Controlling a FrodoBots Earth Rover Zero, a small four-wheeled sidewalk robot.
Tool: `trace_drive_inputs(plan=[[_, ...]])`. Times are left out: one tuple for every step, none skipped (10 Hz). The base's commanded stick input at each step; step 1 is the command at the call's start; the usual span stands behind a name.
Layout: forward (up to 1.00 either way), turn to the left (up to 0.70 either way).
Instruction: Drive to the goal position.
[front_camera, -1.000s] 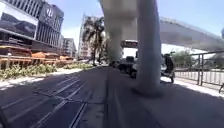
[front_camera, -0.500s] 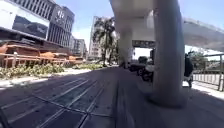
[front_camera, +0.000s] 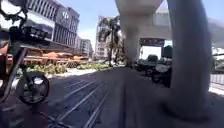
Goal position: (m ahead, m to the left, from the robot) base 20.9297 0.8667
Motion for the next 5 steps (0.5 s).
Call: trace_drive_inputs(plan=[[0.70, 0.00], [0.70, 0.00], [0.70, 0.00], [0.70, 0.00], [0.70, 0.00]])
